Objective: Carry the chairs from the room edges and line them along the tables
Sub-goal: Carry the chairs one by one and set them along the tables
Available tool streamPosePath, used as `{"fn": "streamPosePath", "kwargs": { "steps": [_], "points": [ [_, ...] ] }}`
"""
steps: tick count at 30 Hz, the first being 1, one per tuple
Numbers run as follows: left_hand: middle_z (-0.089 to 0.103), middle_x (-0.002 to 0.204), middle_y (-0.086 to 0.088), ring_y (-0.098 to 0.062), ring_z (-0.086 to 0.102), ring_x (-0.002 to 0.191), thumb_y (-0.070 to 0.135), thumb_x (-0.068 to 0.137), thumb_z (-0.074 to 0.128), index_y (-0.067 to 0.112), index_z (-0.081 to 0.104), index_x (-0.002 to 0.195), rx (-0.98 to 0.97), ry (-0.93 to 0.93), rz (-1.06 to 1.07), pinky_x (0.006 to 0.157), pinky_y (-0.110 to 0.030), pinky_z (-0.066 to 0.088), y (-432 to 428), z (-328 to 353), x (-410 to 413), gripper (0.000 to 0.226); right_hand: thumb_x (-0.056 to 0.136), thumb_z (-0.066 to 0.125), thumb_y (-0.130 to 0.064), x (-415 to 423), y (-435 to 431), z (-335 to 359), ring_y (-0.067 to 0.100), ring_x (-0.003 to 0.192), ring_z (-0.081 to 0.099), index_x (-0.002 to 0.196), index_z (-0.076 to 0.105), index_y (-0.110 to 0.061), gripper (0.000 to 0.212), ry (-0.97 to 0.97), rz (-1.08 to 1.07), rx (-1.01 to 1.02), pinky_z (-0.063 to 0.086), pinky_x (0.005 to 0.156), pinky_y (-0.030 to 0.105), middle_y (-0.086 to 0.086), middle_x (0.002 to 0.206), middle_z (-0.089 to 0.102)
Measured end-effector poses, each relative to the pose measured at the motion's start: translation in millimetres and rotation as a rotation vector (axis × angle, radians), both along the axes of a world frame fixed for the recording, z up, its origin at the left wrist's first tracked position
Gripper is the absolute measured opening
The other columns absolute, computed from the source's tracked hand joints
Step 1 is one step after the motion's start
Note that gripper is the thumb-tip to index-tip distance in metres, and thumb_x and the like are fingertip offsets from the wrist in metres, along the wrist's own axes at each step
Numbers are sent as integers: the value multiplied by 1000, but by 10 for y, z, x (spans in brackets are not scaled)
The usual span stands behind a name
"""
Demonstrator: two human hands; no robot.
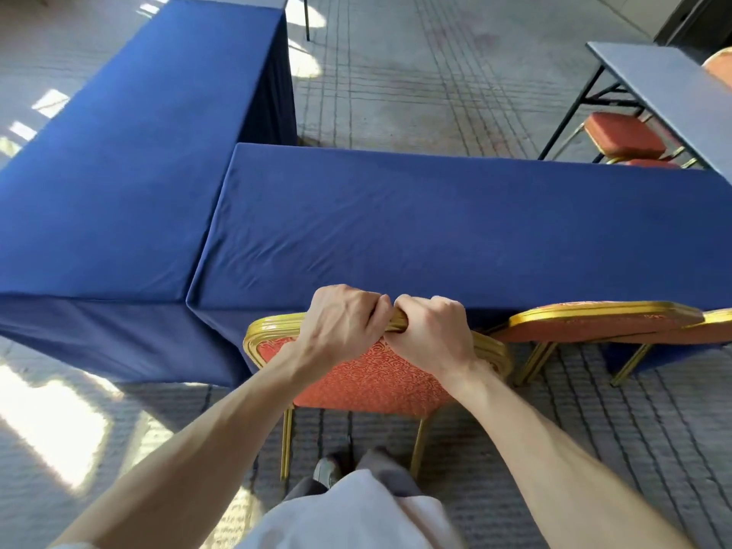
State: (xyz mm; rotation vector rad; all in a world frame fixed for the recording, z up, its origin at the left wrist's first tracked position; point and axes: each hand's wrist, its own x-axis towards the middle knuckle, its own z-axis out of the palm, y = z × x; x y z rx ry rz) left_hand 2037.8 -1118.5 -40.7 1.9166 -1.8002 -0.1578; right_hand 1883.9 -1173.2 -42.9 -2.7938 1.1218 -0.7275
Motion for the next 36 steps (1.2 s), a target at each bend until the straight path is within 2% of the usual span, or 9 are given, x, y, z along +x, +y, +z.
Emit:
{"fn": "streamPosePath", "kwargs": {
  "steps": [3, 9, 14, 19, 22, 27, 30, 32, 36],
  "points": [
    [38, 44, -2, -24, 37, 44, 36, 92, 32, 10, 37, 53, 14, -34, 57, 45, -35, 28, -27, -206, -51, 47, 78, 66, -24, -29, -104, -191, 20, 37, 37, 55, 49, -18, 29, -30, 57, -27, 26, 46, 23, -5, 46, 51],
    [36, 45, -1, -24, 37, 45, 41, 89, 30, 15, 28, 51, 100, -12, 147, 46, -33, 27, -189, -350, -115, 47, 77, 63, -33, 8, -369, -343, 24, 48, 60, 62, 57, -22, 20, 134, 161, 200, 36, 48, 25, -4, 54, 62],
    [33, 43, 0, -23, 35, 44, 40, 92, 33, 18, 23, 50, 82, 16, 142, 47, -33, 27, -430, -258, -9, 49, 85, 60, -37, 106, -651, -200, 18, 49, 49, 64, 53, -25, 26, 177, 195, 297, 35, 52, 27, -6, 56, 61],
    [35, 43, 1, -21, 36, 41, 39, 96, 31, 16, 28, 50, 45, 12, 65, 44, -33, 31, -571, -249, 68, 51, 86, 61, -34, 134, -789, -118, 13, 44, 44, 56, 38, -31, 38, 188, 201, 349, 31, 49, 23, -15, 48, 41],
    [37, 42, 1, -24, 37, 39, 38, 96, 31, 16, 31, 50, -2, -5, 48, 42, -33, 32, -577, -278, 103, 51, 86, 62, -33, 180, -769, -108, 13, 42, 41, 53, 30, -33, 46, 167, 181, 342, 30, 48, 23, -15, 46, 39],
    [41, 43, 0, -23, 38, 38, 38, 96, 31, 12, 41, 49, -12, -8, 24, 41, -33, 35, -510, -323, 85, 54, 85, 60, -33, 139, -617, -151, 16, 43, 43, 57, 52, -25, 30, 113, 106, 296, 36, 47, 24, -7, 50, 57],
    [41, 43, 0, -23, 38, 39, 37, 96, 32, 12, 43, 49, -39, -14, 23, 41, -34, 34, -477, -361, 91, 54, 85, 60, -32, 129, -549, -183, 16, 42, 41, 59, 57, -22, 28, 95, 75, 262, 29, 48, 22, -5, 51, 61],
    [41, 44, -1, -24, 37, 41, 36, 95, 34, 11, 43, 50, -27, -25, 49, 42, -33, 32, -449, -441, 51, 53, 84, 64, -28, 115, -510, -251, 19, 43, 49, 61, 60, -20, 25, 97, 57, 238, 29, 50, 21, -5, 53, 62],
    [36, 43, -1, -24, 34, 41, 33, 91, 39, 11, 38, 49, -5, -40, 35, 43, -30, 25, -467, -657, 39, 48, 85, 67, -30, 93, -498, -428, 25, 55, 62, 68, 61, -19, 21, 201, 12, 320, 44, 53, 25, -2, 63, 68]
  ]
}}
